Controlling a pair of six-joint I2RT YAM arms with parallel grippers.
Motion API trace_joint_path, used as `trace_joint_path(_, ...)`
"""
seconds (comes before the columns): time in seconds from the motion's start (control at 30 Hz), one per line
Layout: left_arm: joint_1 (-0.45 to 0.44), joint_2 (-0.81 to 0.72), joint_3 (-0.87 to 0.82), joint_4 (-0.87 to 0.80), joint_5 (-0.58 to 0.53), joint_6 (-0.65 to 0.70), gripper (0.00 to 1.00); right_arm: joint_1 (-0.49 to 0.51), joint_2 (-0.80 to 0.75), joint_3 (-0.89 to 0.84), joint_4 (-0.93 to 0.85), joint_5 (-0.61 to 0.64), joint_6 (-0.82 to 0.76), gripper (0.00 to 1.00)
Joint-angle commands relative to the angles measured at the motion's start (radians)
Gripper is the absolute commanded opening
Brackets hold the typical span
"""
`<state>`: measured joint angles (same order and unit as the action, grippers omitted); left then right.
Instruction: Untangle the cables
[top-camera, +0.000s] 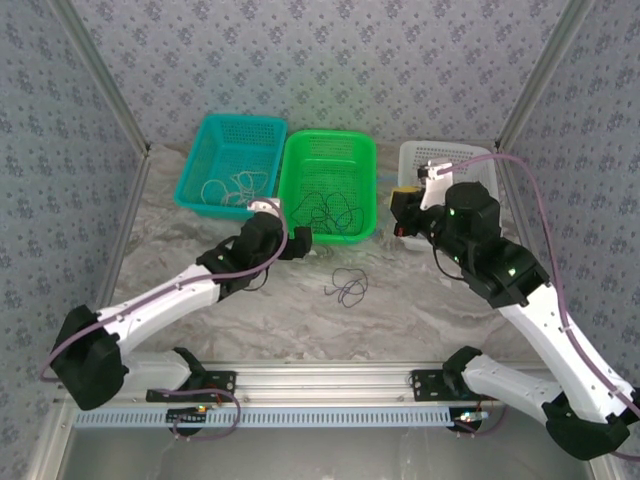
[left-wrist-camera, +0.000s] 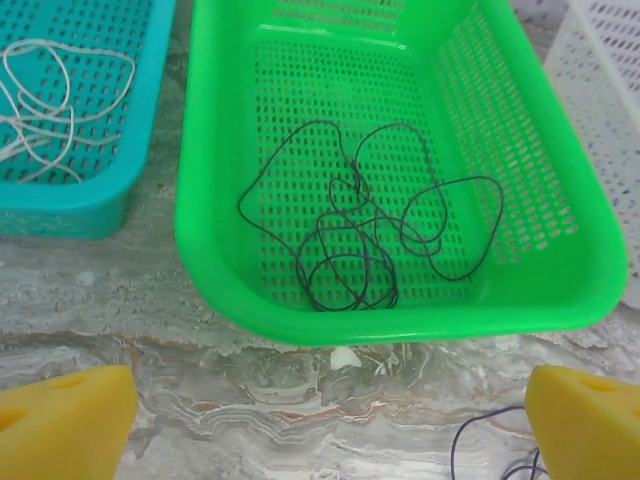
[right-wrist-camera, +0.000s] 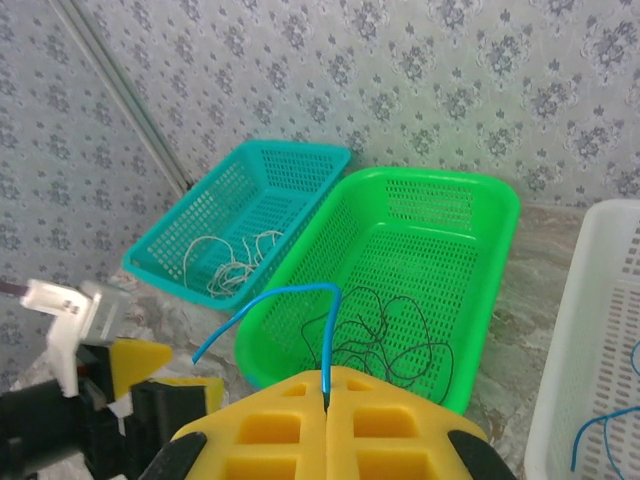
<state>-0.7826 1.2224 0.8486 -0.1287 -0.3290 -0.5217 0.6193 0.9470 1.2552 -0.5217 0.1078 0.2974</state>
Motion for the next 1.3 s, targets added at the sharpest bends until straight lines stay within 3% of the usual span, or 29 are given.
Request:
trace_joint_path(0.0,-0.021,-0.081,-0.043,0.128,0.102,0.176,0.99,-0.009,0.019,0.032,-0.035,0.002,-0.013,0.00)
trace_joint_path(0.1,-0.085,-0.110,-0.075,0.263,0.278,0.446,0.99,-0.013,0.048,0.051,-0.041,-0.020,-0.003,0.00)
trace_joint_path(0.23,-0.140,-0.065,0.007,0.141,0.349,0.697,0.99,-0.018,0.086,0.090,-0.058,-0.072,-0.004,0.00)
trace_joint_path(0.47,-0.175,-0.090,0.023,0.105,0.318,0.852,0.99,-0.048,0.113,0.121,-0.115,-0.096,-0.011,0.00)
trace_joint_path(0.63,-0.285,-0.080,0.058,0.086,0.169,1.032,0.99,-0.056,0.139,0.141,-0.136,-0.133,-0.009,0.00)
trace_joint_path(0.73,-0.309,-0.059,0.068,0.127,0.116,1.089,0.99,-0.059,0.149,0.148,-0.135,-0.150,-0.007,0.00)
trace_joint_path(1.03,-0.308,0.047,0.108,0.170,0.138,1.181,0.99,-0.059,0.143,0.162,-0.106,-0.245,0.021,0.00)
trace_joint_path(1.2,-0.262,0.120,0.157,0.179,0.185,1.176,0.93,-0.057,0.142,0.173,-0.107,-0.316,0.020,0.00)
trace_joint_path(1.27,-0.230,0.142,0.182,0.154,0.217,1.147,0.86,-0.058,0.137,0.170,-0.112,-0.307,0.020,0.00)
